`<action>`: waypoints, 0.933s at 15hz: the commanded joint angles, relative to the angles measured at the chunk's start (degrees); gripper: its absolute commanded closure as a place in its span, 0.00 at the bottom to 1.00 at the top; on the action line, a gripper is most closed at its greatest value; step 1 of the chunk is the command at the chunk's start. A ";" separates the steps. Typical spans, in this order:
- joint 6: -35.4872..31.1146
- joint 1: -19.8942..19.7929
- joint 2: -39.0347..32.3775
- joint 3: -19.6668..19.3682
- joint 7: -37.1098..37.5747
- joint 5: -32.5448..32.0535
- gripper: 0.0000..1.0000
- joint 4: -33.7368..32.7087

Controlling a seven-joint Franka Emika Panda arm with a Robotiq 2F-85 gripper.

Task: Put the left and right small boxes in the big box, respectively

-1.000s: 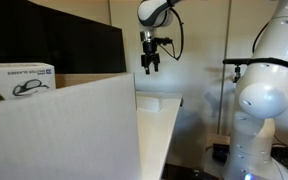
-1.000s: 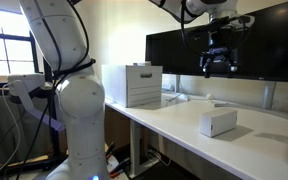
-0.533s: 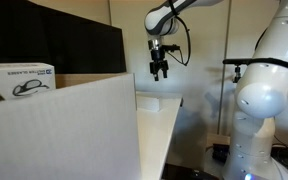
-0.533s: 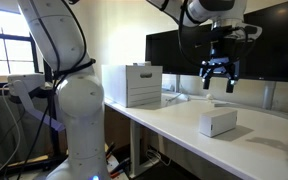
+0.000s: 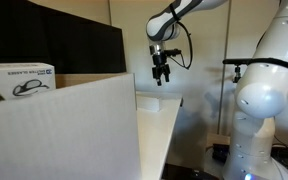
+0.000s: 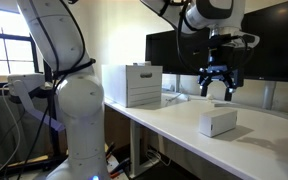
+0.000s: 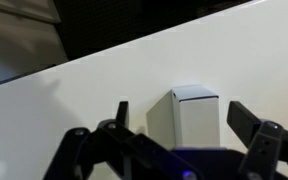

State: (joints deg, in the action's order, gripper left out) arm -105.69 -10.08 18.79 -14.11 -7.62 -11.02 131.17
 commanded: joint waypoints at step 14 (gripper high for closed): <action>-9.76 1.14 -2.04 4.61 2.65 -1.20 0.00 2.00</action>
State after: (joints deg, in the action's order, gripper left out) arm -113.22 -8.77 17.34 -9.59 -6.13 -12.77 132.33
